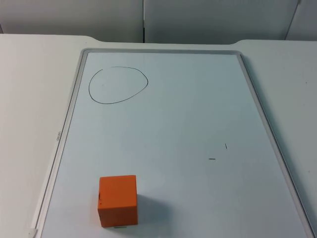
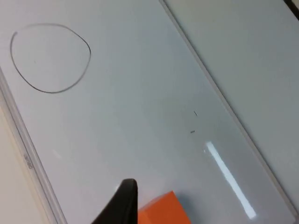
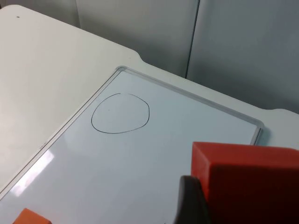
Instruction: Pick up one cube with the left hand and another cube with the right hand. First place the cube in the right hand at the target position, then stack the cube in the left hand on top.
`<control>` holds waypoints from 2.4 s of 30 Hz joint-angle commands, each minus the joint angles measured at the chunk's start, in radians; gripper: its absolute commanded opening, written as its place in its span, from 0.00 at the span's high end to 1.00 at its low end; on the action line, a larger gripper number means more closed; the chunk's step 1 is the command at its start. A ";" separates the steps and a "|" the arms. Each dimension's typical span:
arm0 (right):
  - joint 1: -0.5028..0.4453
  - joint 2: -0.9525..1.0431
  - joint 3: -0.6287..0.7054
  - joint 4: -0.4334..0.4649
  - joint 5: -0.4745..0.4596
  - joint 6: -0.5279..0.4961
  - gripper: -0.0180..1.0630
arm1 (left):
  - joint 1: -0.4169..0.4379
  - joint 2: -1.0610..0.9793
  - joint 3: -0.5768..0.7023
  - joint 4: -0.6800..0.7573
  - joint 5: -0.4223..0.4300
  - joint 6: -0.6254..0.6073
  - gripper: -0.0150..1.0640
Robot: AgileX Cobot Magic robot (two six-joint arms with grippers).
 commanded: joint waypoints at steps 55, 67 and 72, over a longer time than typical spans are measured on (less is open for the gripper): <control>0.002 -0.006 -0.003 0.004 -0.022 -0.009 0.99 | -0.619 0.861 -0.083 0.510 -0.449 -0.773 0.01; 0.002 -0.006 -0.003 0.002 -0.022 -0.009 0.99 | -0.619 0.886 -0.083 0.504 -0.444 -0.773 0.14; 0.002 -0.006 -0.003 0.002 -0.022 -0.009 0.99 | -0.619 0.886 -0.083 0.502 -0.448 -0.780 0.46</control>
